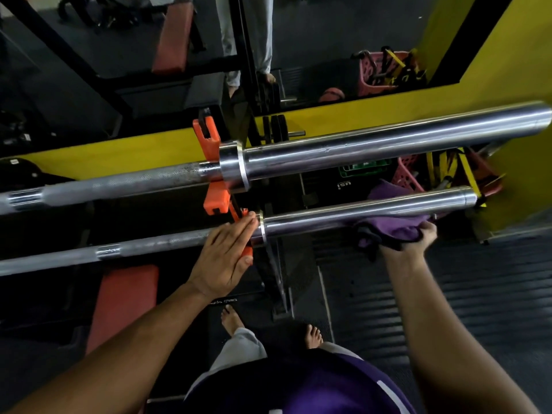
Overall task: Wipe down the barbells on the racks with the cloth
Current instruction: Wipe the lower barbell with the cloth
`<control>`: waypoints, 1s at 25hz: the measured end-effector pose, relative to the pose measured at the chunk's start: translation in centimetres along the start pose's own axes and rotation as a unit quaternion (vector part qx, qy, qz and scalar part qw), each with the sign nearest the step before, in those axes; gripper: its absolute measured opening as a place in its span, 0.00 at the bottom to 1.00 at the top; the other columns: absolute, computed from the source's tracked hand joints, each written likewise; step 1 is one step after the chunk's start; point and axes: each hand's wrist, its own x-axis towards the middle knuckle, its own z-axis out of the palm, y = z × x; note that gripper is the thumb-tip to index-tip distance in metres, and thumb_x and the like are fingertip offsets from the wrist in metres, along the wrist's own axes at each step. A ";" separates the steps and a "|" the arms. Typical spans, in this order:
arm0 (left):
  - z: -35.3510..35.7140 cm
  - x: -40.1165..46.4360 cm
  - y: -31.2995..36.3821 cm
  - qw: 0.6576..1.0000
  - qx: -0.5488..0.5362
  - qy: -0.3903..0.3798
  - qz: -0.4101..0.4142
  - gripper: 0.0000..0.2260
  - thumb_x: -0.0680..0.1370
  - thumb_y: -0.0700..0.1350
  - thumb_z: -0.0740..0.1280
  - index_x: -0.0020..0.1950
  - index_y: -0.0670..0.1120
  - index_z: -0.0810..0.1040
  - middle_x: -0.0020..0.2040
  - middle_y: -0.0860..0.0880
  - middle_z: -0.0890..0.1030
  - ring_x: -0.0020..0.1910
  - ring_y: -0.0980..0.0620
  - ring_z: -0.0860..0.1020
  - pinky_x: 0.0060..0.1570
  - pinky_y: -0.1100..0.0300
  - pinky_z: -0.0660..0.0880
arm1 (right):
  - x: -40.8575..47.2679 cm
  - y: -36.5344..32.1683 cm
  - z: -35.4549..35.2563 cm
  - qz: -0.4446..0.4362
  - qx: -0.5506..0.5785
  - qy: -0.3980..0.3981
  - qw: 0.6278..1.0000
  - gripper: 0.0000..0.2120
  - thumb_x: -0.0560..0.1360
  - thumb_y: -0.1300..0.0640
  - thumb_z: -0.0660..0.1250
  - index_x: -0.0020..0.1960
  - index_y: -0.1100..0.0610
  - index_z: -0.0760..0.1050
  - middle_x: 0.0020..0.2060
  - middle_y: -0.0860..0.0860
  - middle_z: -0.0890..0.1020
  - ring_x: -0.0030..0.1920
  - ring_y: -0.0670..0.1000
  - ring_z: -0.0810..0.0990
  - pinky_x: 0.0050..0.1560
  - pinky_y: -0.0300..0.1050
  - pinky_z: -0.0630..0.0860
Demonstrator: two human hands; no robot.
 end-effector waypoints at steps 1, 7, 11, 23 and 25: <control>0.0 -0.1 0.0 1.000 0.000 0.000 0.001 0.28 0.85 0.57 0.45 0.82 0.43 0.57 0.82 0.47 0.58 0.79 0.51 0.62 0.76 0.53 0.54 | 2.5 0.7 -1.5 0.015 0.007 -0.040 0.999 0.39 0.69 0.42 0.59 0.71 0.67 0.70 0.59 0.69 0.77 0.50 0.67 0.82 0.37 0.58 0.83; -0.1 0.0 0.2 1.000 0.003 0.001 -0.004 0.28 0.85 0.55 0.47 0.82 0.43 0.58 0.83 0.47 0.57 0.79 0.51 0.62 0.76 0.54 0.54 | 1.2 5.8 -1.4 0.033 0.041 -0.079 0.995 0.27 0.64 0.49 0.77 0.57 0.66 0.82 0.57 0.63 0.83 0.58 0.58 0.83 0.59 0.49 0.80; -0.1 -0.2 0.3 1.000 -0.006 0.007 -0.001 0.28 0.85 0.55 0.47 0.82 0.42 0.58 0.83 0.47 0.58 0.79 0.51 0.62 0.76 0.52 0.56 | 0.8 8.6 2.3 0.034 0.091 -0.025 0.995 0.22 0.63 0.47 0.70 0.55 0.54 0.78 0.54 0.55 0.81 0.61 0.56 0.78 0.65 0.49 0.74; 0.0 -0.2 0.1 1.000 -0.019 0.016 0.002 0.27 0.85 0.55 0.47 0.82 0.42 0.58 0.83 0.47 0.58 0.80 0.50 0.61 0.75 0.46 0.60 | -1.5 6.4 2.6 0.044 -0.160 -0.332 0.929 0.22 0.54 0.43 0.81 0.32 0.61 0.82 0.33 0.54 0.83 0.33 0.50 0.84 0.36 0.38 0.79; 0.1 -0.3 0.2 1.000 -0.016 0.011 -0.002 0.27 0.86 0.56 0.46 0.82 0.44 0.56 0.83 0.47 0.57 0.80 0.51 0.60 0.75 0.47 0.59 | 0.1 6.0 -0.1 0.064 -0.103 -0.130 0.984 0.17 0.60 0.44 0.79 0.37 0.57 0.81 0.33 0.51 0.83 0.36 0.46 0.84 0.38 0.36 0.79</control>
